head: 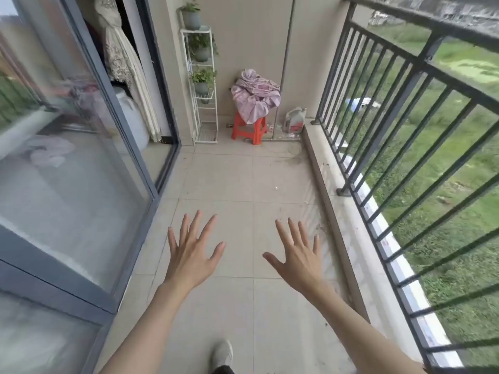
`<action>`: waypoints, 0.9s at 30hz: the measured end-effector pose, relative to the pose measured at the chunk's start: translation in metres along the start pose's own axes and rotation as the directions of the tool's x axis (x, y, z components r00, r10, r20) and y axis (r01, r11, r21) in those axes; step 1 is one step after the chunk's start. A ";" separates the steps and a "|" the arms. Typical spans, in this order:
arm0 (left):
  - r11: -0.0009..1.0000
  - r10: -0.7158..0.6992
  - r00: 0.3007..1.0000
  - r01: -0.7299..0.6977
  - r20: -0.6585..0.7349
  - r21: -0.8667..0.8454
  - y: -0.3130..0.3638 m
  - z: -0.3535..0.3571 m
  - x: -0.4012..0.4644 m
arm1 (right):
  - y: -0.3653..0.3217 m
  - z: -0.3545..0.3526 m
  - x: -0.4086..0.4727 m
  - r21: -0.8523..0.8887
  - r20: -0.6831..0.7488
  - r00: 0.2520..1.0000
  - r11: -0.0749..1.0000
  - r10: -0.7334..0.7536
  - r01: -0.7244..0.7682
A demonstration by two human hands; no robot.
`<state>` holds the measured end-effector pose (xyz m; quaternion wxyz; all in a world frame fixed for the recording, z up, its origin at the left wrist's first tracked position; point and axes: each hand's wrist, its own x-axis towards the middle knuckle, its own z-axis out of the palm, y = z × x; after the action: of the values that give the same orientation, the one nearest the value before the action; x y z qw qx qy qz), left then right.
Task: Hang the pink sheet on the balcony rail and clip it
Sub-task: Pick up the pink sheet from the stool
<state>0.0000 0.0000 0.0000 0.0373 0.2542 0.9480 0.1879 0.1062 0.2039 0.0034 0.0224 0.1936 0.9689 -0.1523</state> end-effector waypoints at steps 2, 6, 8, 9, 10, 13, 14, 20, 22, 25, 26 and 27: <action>0.999 -0.052 0.998 0.052 0.032 -0.009 -0.010 0.012 0.012 | 0.005 0.012 0.017 0.000 0.030 0.999 1.000 0.029 -0.029; 0.998 -0.061 0.994 0.062 0.092 -0.006 -0.025 0.027 0.062 | 0.008 0.022 0.068 -0.034 0.084 0.995 0.998 0.057 -0.055; 0.999 -0.052 0.995 0.053 0.090 -0.011 -0.030 0.024 0.102 | 0.003 0.020 0.108 -0.023 0.082 0.994 0.997 0.073 -0.071; 0.999 -0.045 0.995 0.047 0.085 -0.017 -0.032 0.022 0.122 | 0.000 0.018 0.127 -0.008 0.079 0.994 0.997 0.075 -0.074; 0.999 -0.032 0.996 0.034 0.082 -0.020 -0.034 0.019 0.140 | -0.004 0.016 0.147 0.009 0.080 0.994 0.997 0.076 -0.077; 1.000 0.001 0.996 0.002 0.094 -0.027 -0.036 0.012 0.199 | -0.014 0.007 0.202 0.060 0.055 0.994 0.994 0.090 -0.093; 1.000 0.006 0.994 -0.003 0.114 -0.020 -0.036 0.011 0.217 | -0.015 0.003 0.219 0.067 0.050 0.994 0.993 0.098 -0.102; 0.999 0.035 0.982 -0.029 0.186 -0.033 -0.025 0.021 0.317 | 0.004 -0.012 0.317 0.085 0.033 0.991 0.987 0.133 -0.135; 0.999 0.036 0.977 -0.030 0.209 -0.030 -0.021 0.025 0.352 | 0.016 -0.017 0.352 0.083 0.042 0.990 0.987 0.134 -0.137; 1.000 0.021 0.982 -0.019 0.190 -0.012 -0.013 0.027 0.415 | 0.034 -0.031 0.413 0.081 0.016 0.995 0.992 0.096 -0.097; 1.000 0.012 0.985 -0.010 0.175 -0.012 -0.009 0.027 0.437 | 0.039 -0.037 0.436 0.075 0.007 0.997 0.994 0.078 -0.079; 1.000 -0.001 0.987 0.004 0.160 -0.018 -0.006 0.027 0.458 | 0.044 -0.044 0.459 0.065 0.005 0.998 0.996 0.061 -0.061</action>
<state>-0.3963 0.2315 -0.0162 0.1160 0.2670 0.9405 0.1753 -0.3001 0.4254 -0.0144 0.0221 0.2236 0.9571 -0.1832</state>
